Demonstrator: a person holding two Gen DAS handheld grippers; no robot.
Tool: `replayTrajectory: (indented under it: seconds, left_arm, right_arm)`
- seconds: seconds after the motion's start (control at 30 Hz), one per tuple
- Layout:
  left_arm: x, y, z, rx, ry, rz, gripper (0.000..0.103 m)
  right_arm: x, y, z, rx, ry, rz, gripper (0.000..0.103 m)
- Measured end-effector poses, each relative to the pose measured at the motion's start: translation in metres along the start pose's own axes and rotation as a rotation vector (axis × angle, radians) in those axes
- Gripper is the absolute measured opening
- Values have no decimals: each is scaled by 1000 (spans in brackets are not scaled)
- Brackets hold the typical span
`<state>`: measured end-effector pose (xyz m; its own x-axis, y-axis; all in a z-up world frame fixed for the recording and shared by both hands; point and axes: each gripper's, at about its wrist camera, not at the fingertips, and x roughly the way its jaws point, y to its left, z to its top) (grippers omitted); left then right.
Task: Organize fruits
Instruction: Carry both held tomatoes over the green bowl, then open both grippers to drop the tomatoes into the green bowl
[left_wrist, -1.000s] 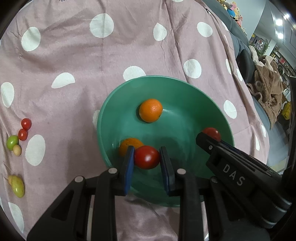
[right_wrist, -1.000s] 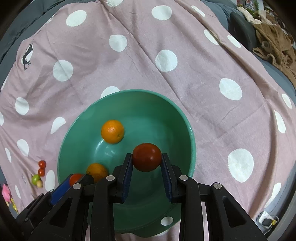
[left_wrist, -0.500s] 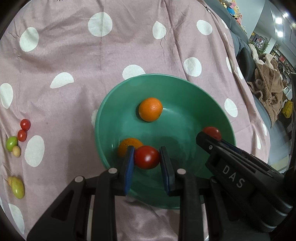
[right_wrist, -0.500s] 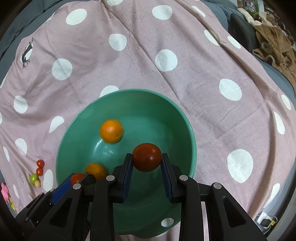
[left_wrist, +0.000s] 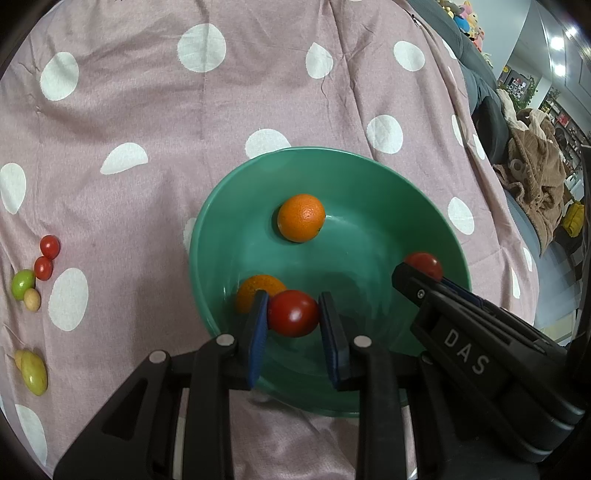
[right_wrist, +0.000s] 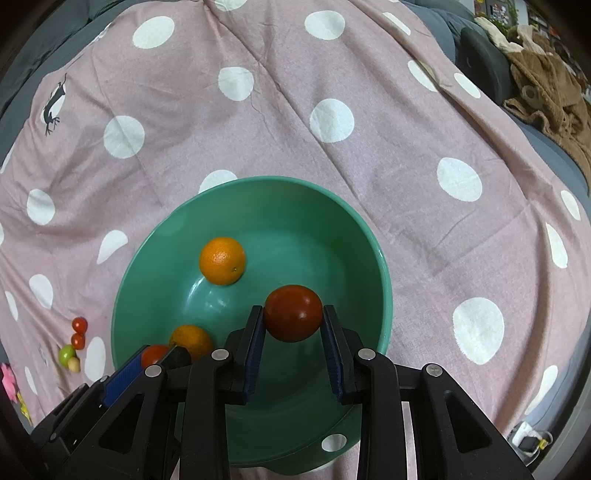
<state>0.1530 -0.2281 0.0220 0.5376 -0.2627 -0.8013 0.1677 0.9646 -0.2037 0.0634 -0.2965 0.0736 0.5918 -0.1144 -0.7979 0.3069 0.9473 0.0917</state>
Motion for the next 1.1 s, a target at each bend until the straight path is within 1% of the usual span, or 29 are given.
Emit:
replayTrajectory:
  seconds: [0.57,0.67,0.73,0.83,0.87,0.9,0.93,1.0,1.03,1.1]
  left_arm:
    - [0,1,0,-2,-4,-6,27]
    - [-1,1,0,8,9,-17,27]
    - [-4,0,1,10,15,-37,31]
    - [-15,0,0,22,-2,-43,45]
    - [-18,1,0,23,-9,-41,49]
    - [-24,2,-1,23,-20,-45,52]
    - [-28,5,-2,20,-26,-50,53]
    - [-38,13,-2,2,-32,-60,59]
    - [-42,18,-3,-11,-34,-61,59]
    - [-53,33,-6,-44,-46,-59,63]
  right_arm:
    - [0,1,-1,-1,-1,-4,32]
    - [0,3,-1,-5,-1,-3,31]
    - [0,2,0,-5,-3,7,33]
    - [-4,0,2,1,-20,25,43]
    - [-6,1,2,1,-28,27,49]
    - [-9,1,3,0,-39,32,52]
    - [-12,3,3,-3,-51,44,52]
    - [-17,7,4,-10,-63,66,53]
    - [-19,10,4,-16,-69,77,53]
    - [-22,17,3,-34,-76,87,53]
